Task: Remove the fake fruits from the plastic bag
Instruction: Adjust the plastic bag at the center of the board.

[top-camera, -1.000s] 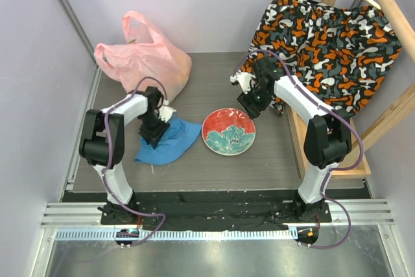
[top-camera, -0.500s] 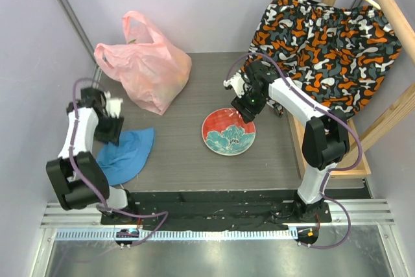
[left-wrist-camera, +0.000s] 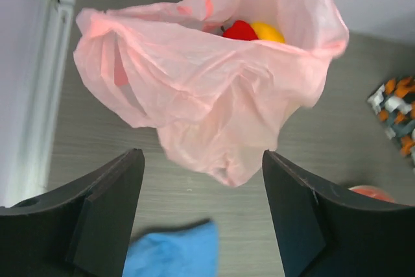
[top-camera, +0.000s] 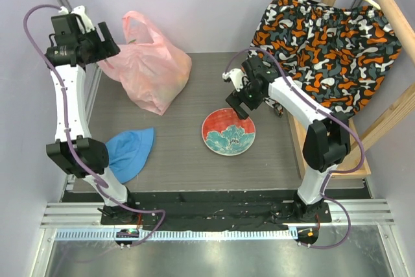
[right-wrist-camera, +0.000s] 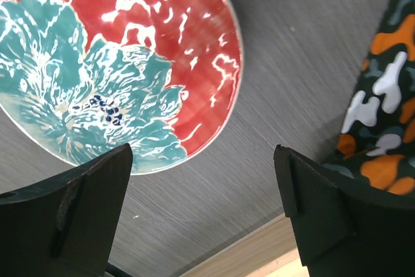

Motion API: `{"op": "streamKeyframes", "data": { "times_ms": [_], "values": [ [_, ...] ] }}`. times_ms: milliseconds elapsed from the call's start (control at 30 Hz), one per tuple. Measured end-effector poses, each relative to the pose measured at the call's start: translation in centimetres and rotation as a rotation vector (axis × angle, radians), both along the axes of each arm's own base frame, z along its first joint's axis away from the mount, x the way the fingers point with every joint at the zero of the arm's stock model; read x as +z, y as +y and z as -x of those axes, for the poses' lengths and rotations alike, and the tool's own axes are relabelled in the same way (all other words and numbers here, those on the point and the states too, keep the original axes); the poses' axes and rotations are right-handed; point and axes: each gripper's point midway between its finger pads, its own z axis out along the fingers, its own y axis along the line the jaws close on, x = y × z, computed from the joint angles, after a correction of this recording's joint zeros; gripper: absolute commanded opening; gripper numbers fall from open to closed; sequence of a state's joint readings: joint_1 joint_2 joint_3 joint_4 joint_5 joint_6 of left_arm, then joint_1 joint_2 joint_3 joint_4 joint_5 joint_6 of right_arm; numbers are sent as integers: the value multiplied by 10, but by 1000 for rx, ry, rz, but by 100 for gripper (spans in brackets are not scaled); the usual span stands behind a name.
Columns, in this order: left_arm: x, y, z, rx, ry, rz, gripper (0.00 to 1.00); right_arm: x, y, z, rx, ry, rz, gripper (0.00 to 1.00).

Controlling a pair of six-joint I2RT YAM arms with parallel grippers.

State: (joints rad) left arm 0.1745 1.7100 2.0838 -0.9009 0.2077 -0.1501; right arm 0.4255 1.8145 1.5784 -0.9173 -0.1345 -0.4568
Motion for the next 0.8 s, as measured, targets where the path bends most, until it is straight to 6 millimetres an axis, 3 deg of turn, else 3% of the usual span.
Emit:
{"op": "streamKeyframes", "data": {
  "times_ms": [33,67,200,333,433,500,633,733,800],
  "values": [
    [-6,4,-4,31,12,43,78,5,0,-2,-11,-17,-5,100],
    [-12,7,-8,63,23,109,87,11,0,-4,-20,-33,-10,100],
    [-30,15,-17,180,45,399,89,33,1,-7,-45,-87,-41,100],
    [-28,18,-27,230,24,516,89,41,1,-7,-49,-104,-52,100],
    [-20,16,-47,211,-34,590,90,40,0,-5,-48,-99,-49,100],
    [-24,17,-67,201,-55,637,89,40,0,-5,-47,-97,-46,100],
    [-66,26,-98,254,-1,663,88,40,-2,-5,-50,-100,-38,100],
    [-94,28,-100,301,68,686,89,40,-3,-6,-49,-103,-32,100],
    [-102,27,-97,322,95,705,90,40,-3,-6,-49,-104,-28,100]
  ]
}}
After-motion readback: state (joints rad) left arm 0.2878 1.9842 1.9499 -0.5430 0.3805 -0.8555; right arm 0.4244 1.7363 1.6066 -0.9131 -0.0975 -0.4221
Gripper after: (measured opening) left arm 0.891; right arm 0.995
